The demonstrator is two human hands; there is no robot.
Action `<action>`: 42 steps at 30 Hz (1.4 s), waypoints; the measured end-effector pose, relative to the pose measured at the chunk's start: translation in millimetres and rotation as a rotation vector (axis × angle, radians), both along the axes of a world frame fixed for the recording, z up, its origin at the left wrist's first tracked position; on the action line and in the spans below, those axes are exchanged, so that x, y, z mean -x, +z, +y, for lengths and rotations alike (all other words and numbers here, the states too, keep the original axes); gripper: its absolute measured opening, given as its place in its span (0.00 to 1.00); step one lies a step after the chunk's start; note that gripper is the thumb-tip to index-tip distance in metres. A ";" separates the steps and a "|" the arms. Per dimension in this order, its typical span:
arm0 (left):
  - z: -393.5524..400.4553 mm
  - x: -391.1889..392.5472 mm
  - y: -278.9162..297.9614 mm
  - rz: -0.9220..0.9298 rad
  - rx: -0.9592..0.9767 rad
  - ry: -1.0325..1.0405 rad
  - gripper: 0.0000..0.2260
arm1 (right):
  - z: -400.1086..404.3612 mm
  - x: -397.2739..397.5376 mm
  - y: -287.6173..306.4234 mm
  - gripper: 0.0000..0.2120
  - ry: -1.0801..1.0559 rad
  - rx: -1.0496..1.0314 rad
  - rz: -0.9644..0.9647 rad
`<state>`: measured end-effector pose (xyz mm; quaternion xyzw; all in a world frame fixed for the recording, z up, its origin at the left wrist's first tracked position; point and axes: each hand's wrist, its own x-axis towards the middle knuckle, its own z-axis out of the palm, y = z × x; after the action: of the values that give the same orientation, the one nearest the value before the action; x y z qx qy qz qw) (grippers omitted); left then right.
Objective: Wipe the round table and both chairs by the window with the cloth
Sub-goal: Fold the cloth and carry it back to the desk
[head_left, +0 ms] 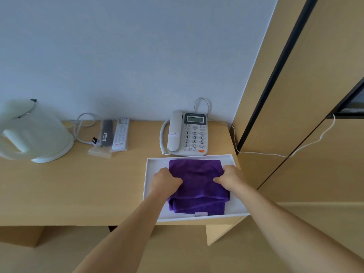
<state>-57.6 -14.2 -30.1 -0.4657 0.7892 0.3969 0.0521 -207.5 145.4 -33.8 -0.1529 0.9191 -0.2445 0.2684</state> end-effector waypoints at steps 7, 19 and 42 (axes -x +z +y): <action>3.0 -11.9 -3.4 -0.008 0.112 0.009 0.17 | 8.4 2.6 -2.0 0.16 0.027 0.042 0.148; -8.9 -10.4 -19.3 -0.153 0.591 -0.769 0.45 | 19.1 -10.2 -18.0 0.34 0.703 -0.158 0.636; -16.6 -24.7 -27.2 -0.241 0.611 -0.809 0.55 | 27.0 -4.3 -14.6 0.49 0.797 -0.273 0.412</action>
<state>-32.9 -30.8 -57.3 -0.1598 0.9743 0.0400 0.1537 -203.2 172.4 -48.4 -0.5028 0.8466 0.0365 0.1709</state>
